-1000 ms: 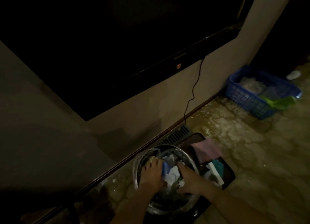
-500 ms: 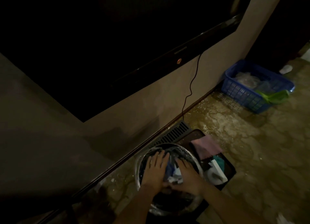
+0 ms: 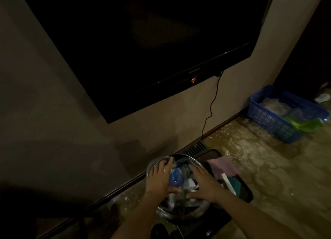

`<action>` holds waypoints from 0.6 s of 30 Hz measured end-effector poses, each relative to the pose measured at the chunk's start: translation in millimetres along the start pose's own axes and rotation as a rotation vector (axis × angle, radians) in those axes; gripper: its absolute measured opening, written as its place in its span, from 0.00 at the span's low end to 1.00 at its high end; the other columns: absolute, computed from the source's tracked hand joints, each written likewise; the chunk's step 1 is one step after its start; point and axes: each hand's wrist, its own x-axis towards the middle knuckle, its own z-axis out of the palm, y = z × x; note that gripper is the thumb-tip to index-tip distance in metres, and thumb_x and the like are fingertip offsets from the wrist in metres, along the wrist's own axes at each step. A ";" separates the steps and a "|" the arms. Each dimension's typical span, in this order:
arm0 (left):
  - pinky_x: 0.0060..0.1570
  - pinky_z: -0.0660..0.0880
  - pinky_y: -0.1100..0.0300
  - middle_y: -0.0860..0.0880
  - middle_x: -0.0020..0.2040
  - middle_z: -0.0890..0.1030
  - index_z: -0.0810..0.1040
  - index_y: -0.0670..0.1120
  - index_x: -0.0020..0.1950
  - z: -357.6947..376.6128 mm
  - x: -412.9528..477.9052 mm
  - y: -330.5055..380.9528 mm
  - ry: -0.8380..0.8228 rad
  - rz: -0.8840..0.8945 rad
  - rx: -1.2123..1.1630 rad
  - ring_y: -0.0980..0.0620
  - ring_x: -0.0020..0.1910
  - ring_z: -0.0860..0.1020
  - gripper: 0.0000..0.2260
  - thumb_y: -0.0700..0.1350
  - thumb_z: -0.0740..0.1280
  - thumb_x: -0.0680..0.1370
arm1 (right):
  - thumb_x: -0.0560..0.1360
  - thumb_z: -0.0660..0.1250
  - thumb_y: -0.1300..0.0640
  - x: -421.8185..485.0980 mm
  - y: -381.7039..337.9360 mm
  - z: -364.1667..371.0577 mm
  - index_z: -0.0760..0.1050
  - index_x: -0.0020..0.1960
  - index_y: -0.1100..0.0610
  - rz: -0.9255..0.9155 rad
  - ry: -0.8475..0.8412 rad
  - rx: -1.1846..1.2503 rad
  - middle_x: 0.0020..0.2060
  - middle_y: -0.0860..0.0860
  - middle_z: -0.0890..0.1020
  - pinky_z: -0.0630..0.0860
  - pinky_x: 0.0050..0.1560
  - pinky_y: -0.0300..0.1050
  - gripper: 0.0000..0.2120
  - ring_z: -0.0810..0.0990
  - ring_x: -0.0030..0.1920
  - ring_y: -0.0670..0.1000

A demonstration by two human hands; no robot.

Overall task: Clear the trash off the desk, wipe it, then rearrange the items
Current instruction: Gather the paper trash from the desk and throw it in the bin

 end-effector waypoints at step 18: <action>0.72 0.56 0.50 0.50 0.77 0.56 0.53 0.54 0.77 1.8 -198.6 -40.5 0.352 -0.501 -0.035 0.48 0.75 0.56 0.30 0.58 0.61 0.79 | 0.77 0.64 0.44 -37.8 -125.8 41.2 0.52 0.77 0.54 -0.420 -0.079 -0.345 0.76 0.51 0.57 0.56 0.74 0.49 0.36 0.55 0.75 0.51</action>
